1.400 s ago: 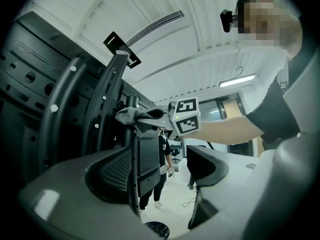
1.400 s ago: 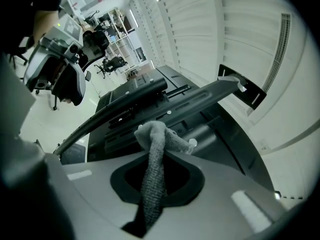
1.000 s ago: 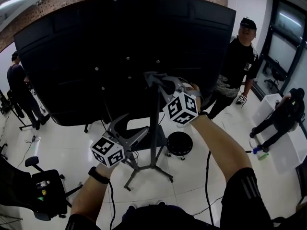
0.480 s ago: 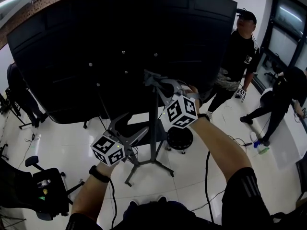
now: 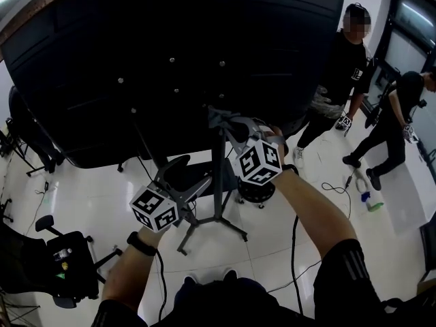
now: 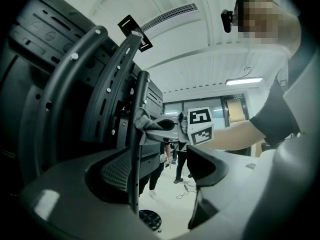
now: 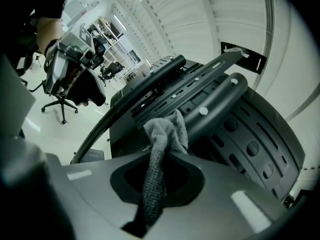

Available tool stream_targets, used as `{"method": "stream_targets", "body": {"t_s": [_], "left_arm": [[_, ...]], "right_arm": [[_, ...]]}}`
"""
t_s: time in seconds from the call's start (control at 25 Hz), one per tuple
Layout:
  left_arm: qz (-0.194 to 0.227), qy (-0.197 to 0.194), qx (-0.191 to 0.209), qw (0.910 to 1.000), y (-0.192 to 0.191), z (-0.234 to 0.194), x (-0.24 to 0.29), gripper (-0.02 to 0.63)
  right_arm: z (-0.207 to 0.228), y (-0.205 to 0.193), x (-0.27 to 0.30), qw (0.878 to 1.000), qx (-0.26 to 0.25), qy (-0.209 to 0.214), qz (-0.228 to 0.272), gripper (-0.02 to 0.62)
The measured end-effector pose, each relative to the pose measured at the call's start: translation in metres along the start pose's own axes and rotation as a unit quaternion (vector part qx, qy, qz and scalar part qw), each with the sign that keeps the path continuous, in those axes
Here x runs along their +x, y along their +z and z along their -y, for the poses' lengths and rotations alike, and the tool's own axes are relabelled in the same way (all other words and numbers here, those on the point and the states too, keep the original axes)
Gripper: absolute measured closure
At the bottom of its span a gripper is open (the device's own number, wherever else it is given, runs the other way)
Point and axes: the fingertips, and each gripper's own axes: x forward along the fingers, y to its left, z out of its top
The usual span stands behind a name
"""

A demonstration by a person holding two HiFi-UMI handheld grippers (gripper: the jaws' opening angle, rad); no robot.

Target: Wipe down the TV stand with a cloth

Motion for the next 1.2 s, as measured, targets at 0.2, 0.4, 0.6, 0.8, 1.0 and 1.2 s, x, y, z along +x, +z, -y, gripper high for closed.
{"method": "stream_targets", "body": {"t_s": [0.2, 0.4, 0.6, 0.8, 1.0, 1.2], "left_arm": [[-0.017, 0.000, -0.009, 0.9998, -0.022, -0.003, 0.001, 0.236], [-0.027, 0.005, -0.032, 0.9991, -0.046, -0.007, 0.002, 0.236], [-0.041, 0.011, -0.049, 0.9979, -0.072, -0.011, 0.003, 0.235], [-0.056, 0.023, -0.059, 0.9965, -0.096, -0.017, 0.003, 0.235], [-0.069, 0.035, -0.074, 0.9943, -0.125, -0.028, 0.004, 0.235], [-0.084, 0.043, -0.089, 0.9916, -0.155, -0.034, 0.005, 0.235]], "right_arm": [[-0.029, -0.019, 0.008, 0.999, 0.012, 0.029, -0.010, 0.577], [-0.057, -0.034, 0.014, 0.998, 0.023, 0.054, -0.018, 0.577], [-0.086, -0.052, 0.021, 0.996, 0.034, 0.076, -0.026, 0.577], [-0.112, -0.068, 0.026, 0.994, 0.044, 0.095, -0.032, 0.577], [-0.140, -0.089, 0.035, 0.991, 0.054, 0.116, -0.041, 0.577], [-0.172, -0.113, 0.042, 0.987, 0.066, 0.138, -0.052, 0.577]]}}
